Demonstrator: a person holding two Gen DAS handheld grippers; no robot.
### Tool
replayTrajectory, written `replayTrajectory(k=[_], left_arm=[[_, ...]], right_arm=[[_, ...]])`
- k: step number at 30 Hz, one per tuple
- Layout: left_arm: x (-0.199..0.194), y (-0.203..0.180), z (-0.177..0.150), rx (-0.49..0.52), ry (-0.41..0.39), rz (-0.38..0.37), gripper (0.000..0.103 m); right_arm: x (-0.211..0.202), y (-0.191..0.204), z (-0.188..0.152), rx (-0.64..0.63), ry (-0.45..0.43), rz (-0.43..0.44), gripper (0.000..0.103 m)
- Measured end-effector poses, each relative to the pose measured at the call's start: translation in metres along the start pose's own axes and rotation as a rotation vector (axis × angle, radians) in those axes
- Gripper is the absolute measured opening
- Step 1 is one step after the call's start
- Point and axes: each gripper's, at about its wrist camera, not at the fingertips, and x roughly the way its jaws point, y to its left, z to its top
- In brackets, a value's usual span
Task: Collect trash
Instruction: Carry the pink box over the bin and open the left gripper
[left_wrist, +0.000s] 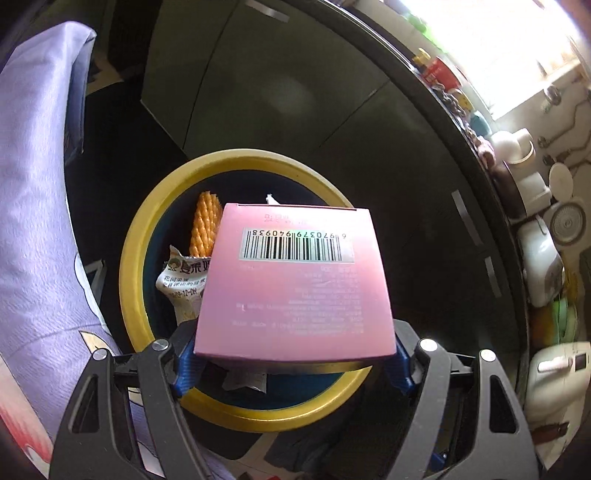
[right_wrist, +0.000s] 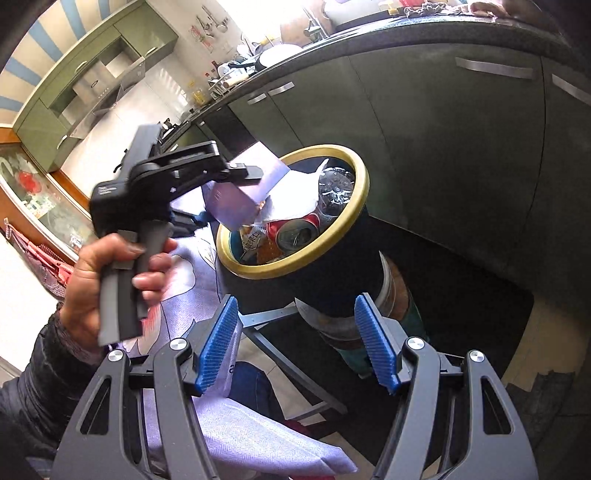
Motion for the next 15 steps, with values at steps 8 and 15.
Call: replayTrajectory(k=[8, 15], left_arm=[[0.006, 0.011, -0.018, -0.159, -0.026, 0.019, 0.086], [-0.023, -0.003, -0.025, -0.036, -0.107, 0.042, 0.092]], right_arm=[[0.0, 0.001, -0.001, 0.0, -0.002, 0.015, 0.066], [-0.004, 0.0, -0.001, 0.001, -0.013, 0.011, 0.067]])
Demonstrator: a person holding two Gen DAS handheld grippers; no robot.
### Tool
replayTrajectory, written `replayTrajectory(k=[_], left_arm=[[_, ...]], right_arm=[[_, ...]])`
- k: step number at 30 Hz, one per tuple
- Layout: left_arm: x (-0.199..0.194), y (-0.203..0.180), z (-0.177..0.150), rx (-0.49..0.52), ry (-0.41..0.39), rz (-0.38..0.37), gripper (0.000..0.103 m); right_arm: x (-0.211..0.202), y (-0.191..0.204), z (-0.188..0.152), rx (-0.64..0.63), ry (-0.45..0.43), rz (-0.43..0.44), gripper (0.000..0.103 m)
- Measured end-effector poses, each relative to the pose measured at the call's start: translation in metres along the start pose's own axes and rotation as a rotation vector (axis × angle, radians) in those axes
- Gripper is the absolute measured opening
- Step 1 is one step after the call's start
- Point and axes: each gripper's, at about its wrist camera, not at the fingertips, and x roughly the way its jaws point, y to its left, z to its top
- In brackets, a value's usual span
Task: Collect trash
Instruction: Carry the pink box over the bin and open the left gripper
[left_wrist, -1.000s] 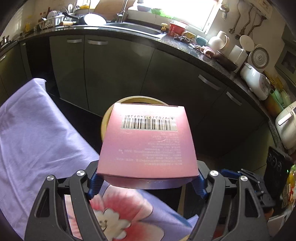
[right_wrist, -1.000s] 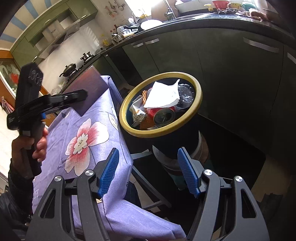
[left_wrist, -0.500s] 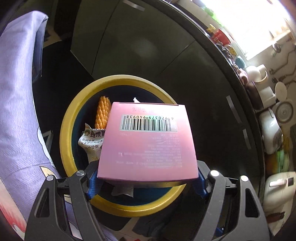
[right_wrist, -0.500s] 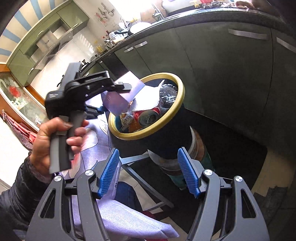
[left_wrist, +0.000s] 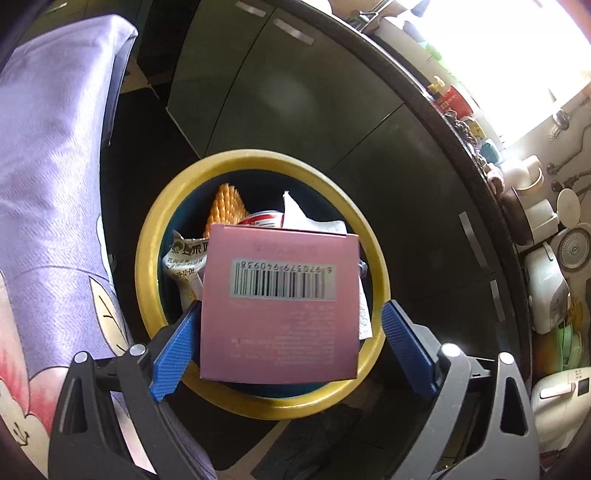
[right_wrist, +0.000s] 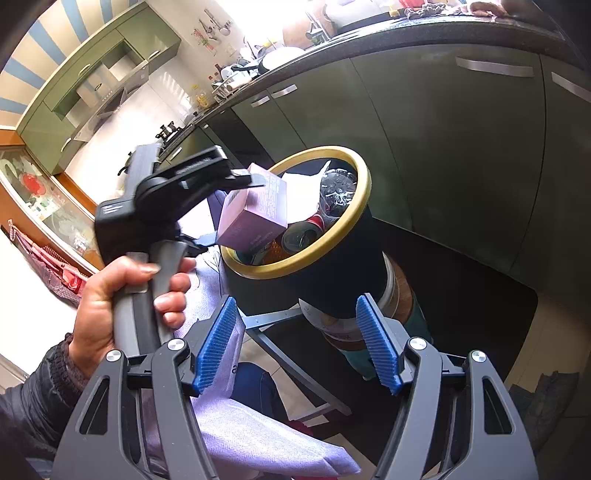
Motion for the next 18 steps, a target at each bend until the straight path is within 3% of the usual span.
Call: replayTrajectory(k=[6, 11, 15, 18], left_arm=[[-0.049, 0.006, -0.011, 0.057, -0.052, -0.02, 0.093], [-0.129, 0.025, -0.032, 0.175, -0.216, 0.018, 0.094], [-0.219, 0.063, -0.064, 0.234, -0.392, 0.094, 0.096], [-0.279, 0.092, -0.095, 0.256, -0.498, 0.222, 0.096]], right_arm=[[-0.002, 0.011, -0.002, -0.025, -0.001, 0.007, 0.069], [-0.006, 0.029, -0.004, -0.074, 0.005, -0.003, 0.071], [-0.011, 0.055, -0.011, -0.147, 0.0, -0.01, 0.077], [-0.013, 0.077, -0.019, -0.208, -0.008, -0.028, 0.078]])
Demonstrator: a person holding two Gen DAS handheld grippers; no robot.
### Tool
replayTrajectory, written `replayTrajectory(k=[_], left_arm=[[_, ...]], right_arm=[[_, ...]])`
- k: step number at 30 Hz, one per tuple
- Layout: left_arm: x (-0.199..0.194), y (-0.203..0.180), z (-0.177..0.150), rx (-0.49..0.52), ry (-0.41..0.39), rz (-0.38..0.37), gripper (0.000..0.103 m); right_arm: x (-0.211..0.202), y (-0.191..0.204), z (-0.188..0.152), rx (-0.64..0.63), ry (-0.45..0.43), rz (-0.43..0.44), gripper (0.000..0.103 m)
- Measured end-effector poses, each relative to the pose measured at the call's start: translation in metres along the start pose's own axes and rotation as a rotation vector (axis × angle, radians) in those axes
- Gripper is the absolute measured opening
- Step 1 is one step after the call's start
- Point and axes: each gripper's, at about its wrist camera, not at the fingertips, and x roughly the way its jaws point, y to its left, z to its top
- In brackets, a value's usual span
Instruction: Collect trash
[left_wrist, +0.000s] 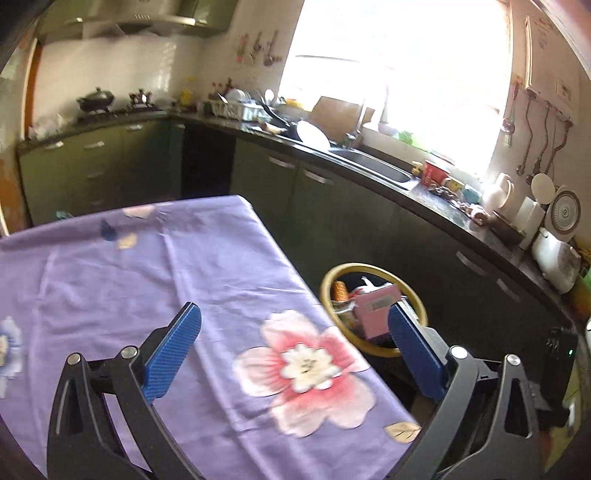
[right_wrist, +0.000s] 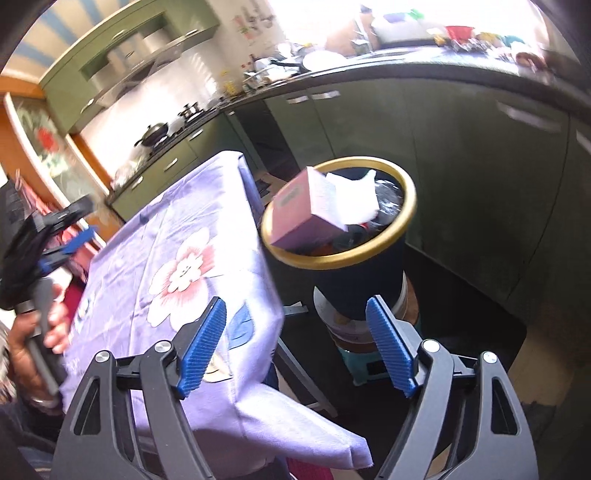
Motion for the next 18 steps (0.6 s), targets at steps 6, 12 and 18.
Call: replayTrajectory(k=[6, 12, 18], left_arm=[[-0.089, 0.073, -0.032, -0.04, -0.029, 0.205, 0.096], [-0.151, 0.119, -0.059, -0.137, -0.083, 0.3, 0.096], [-0.203, 0.132, -0.074, -0.14, -0.152, 0.399, 0.096]], right_arm=[[-0.003, 0.051, -0.006, -0.13, -0.015, -0.016, 0.085], [-0.021, 0.095, -0.012, -0.241, -0.067, -0.069, 0.097], [-0.053, 0.126, -0.015, -0.308, -0.128, -0.095, 0.098]])
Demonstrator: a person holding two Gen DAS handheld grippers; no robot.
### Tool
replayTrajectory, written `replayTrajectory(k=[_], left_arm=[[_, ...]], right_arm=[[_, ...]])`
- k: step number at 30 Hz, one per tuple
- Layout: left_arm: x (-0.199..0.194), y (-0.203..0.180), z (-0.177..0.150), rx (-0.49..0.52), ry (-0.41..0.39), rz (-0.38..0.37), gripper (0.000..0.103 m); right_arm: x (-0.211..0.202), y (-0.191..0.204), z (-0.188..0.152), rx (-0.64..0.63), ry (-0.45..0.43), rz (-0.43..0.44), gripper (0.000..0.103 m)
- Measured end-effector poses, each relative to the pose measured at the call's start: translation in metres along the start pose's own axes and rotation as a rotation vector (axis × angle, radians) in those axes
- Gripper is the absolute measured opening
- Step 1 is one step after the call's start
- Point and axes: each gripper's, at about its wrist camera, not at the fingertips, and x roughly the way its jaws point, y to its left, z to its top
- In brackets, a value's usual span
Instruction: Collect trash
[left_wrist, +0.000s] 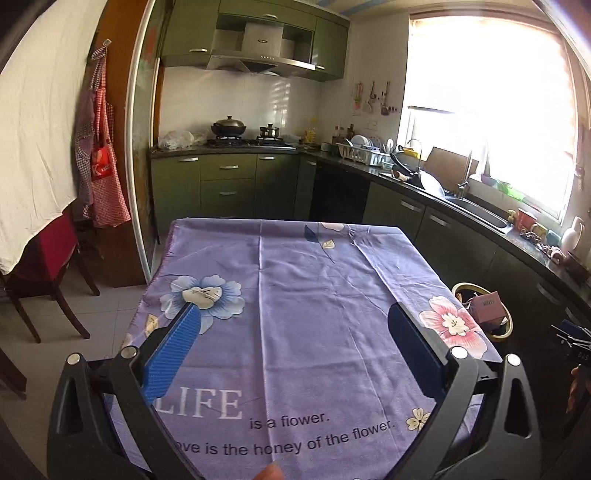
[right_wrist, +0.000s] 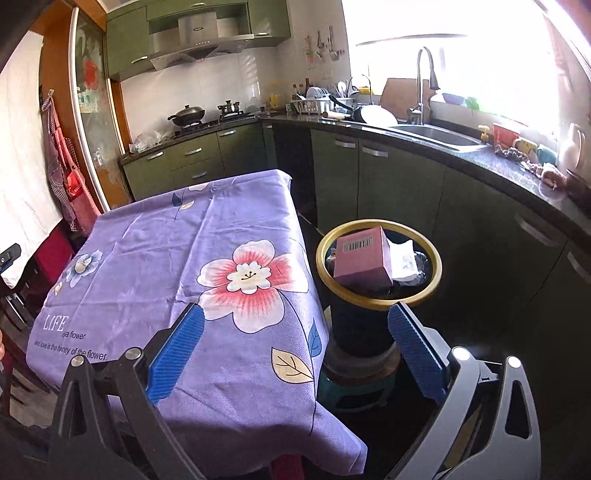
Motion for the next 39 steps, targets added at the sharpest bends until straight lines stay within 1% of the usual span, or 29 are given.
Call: replayTrajectory(k=[2, 4, 9, 14, 23, 39], left_arm=[[-0.01, 0.003, -0.002, 0.01, -0.021, 0.016, 0.096], [-0.017, 0.005, -0.003, 0.01, -0.035, 0.015, 0.096], [-0.025, 0.005, -0.003, 0.0, -0.049, -0.032, 0.096], [-0.028, -0.003, -0.002, 0.001, -0.055, -0.091, 0.096], [-0.029, -0.011, -0.005, 0.027, -0.054, -0.084, 0.096], [-0.018, -0.017, -0.011, 0.054, -0.023, -0.09, 0.096]], right_arm=[[-0.008, 0.009, 0.002, -0.025, -0.017, -0.024, 0.098], [-0.012, 0.017, 0.004, -0.044, -0.029, -0.049, 0.098], [-0.018, 0.024, 0.002, -0.061, -0.028, -0.063, 0.098], [-0.021, 0.025, 0.002, -0.065, -0.042, -0.077, 0.098], [-0.017, 0.022, 0.002, -0.062, -0.033, -0.065, 0.098], [-0.015, 0.02, 0.003, -0.061, -0.033, -0.062, 0.098]])
